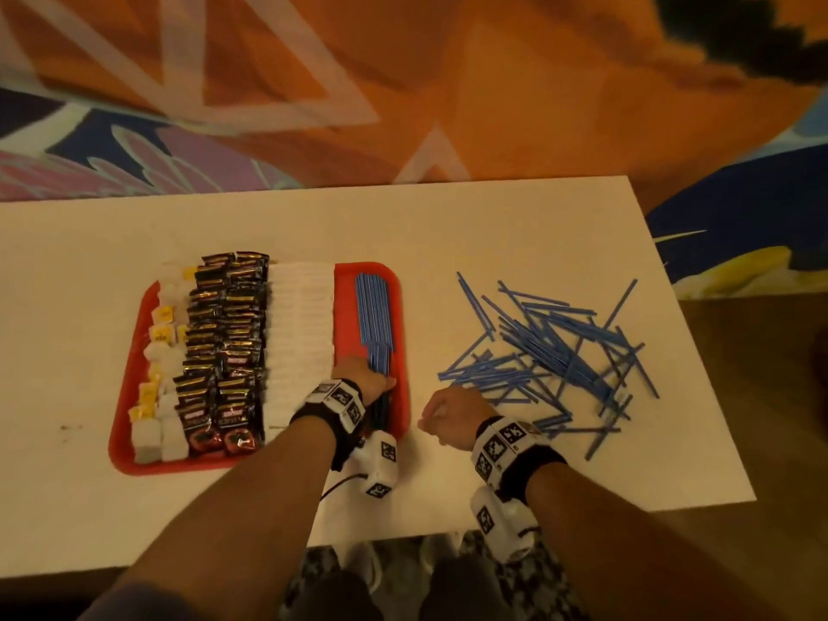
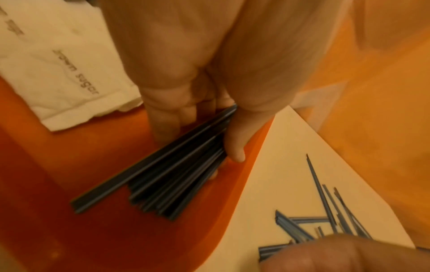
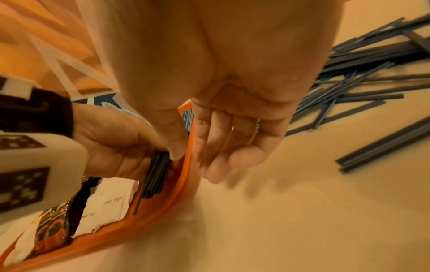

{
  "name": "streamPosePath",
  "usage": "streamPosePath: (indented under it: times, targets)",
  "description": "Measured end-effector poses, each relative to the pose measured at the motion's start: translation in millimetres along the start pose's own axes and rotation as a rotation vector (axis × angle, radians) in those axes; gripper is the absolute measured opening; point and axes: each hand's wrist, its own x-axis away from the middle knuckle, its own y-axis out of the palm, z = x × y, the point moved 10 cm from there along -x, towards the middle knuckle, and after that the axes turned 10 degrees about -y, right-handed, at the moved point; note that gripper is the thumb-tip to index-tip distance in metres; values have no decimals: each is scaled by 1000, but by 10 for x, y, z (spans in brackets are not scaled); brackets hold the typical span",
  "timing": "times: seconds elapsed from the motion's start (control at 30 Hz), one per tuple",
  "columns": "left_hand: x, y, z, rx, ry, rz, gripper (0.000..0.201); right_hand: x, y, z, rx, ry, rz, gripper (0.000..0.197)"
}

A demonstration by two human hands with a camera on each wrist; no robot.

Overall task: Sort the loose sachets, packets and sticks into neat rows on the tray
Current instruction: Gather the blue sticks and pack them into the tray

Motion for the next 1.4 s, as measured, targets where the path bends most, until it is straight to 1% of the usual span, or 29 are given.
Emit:
streamPosePath:
  times: [0.07,0.13,0.27,0.43,0.53,0.63,0.73,0.8,0.87,1.03,1.13,1.23,1.33,1.4]
  targets:
    - [20,16,3,-33,-3,38,48,-27,19,22,9,-22,-3,18]
    - [14,19,0,-41,-13,69,49,-43,27,37,21,-34,-8,13]
    - [51,4,-28,0,-60,98,45,-87,50,56,24,-26,-19,11]
    - [68,-26,4,-21,-48,123,43,-136,32,-6,20,-18,-8,8]
    - [52,-30,4,-22,-41,122,41,-190,27,-51,67,-26,3,6]
    - [38,-33,10,-47,-17,127,30,-239,12,-133,114,-49,41,7]
    - [25,-70,12,-78,13,153,15,-272,-21,-312,197,-138,87,11]
    - [31,-113,16,-92,39,181,16,-299,-19,-462,319,-233,113,17]
    - [50,-168,16,-88,66,217,23,-322,-5,-574,427,-314,144,21]
    - [19,-241,-5,-107,111,252,12,-358,126,-744,622,-477,173,25]
    - [-3,-278,-17,-91,116,272,14,-392,198,-757,677,-504,161,27]
    - [2,-311,-43,-94,106,297,19,-420,260,-756,721,-540,131,34]
    - [-7,-337,-80,-118,117,310,21,-439,302,-743,754,-544,93,31]
    - [-8,-332,-92,-130,152,289,24,-438,290,-737,769,-542,100,30]
